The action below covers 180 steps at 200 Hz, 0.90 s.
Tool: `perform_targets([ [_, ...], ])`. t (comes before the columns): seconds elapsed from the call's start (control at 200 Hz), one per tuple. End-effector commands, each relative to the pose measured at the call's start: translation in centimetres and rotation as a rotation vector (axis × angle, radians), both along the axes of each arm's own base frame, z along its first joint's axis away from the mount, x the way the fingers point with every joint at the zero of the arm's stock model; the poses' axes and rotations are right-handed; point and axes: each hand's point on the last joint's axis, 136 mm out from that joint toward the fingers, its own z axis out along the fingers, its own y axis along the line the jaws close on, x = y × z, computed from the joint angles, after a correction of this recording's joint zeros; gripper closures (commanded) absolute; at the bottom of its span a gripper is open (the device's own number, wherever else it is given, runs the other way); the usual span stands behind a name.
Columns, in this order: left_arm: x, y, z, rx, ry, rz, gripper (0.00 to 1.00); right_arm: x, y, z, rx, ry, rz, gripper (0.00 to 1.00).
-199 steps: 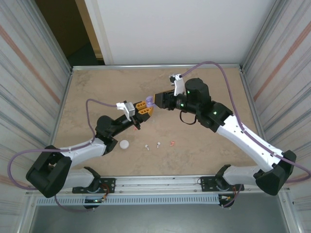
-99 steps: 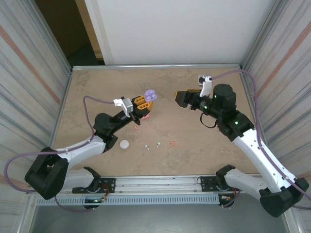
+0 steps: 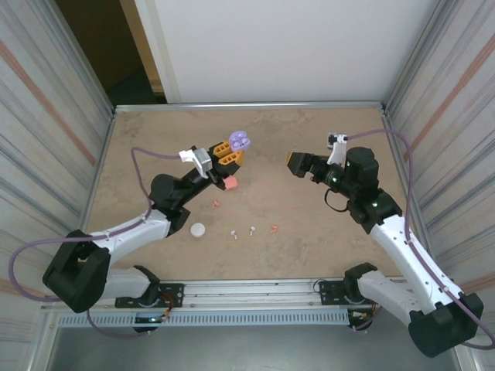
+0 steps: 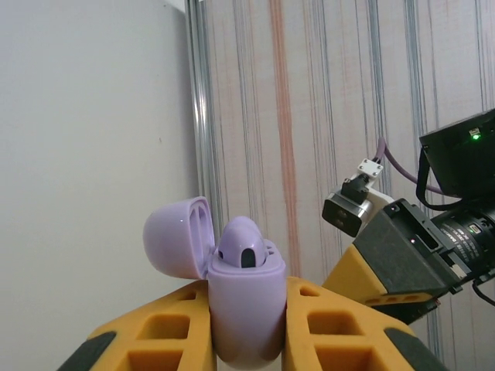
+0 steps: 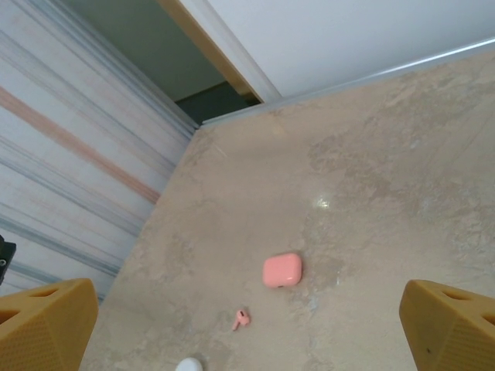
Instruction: Insert the wireless bluetooth earbuds into the charging case
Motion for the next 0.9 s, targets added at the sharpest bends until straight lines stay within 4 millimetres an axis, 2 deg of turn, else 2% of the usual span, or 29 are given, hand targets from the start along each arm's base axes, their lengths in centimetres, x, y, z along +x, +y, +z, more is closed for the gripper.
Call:
perform_targets([
  [0.0, -1.2, 0.3, 2.9, -0.061, -0.107, -0.01, 1.0, -0.1, 0.2, 0.7, 0.046, -0.031, 0.014, 0.01],
  [0.18, -1.5, -0.2, 1.4, -0.057, -0.083, -0.065, 1.0, 0.0, 0.6, -0.6, 0.052, 0.015, 0.033, 0.01],
  [0.461, -1.1, -1.2, 0.4, -0.039, -0.047, -0.111, 1.0, -0.6, 0.8, -0.1, 0.063, -0.009, 0.059, 0.01],
  [0.641, -0.7, -1.4, 0.2, -0.043, -0.019, -0.126, 1.0, -1.5, 2.2, 1.3, 0.107, -0.051, 0.157, 0.01],
  [0.897, 0.3, -0.6, -0.3, -0.048, 0.035, -0.144, 1.0, -2.9, 5.1, 5.8, 0.215, -0.133, 0.387, 0.01],
])
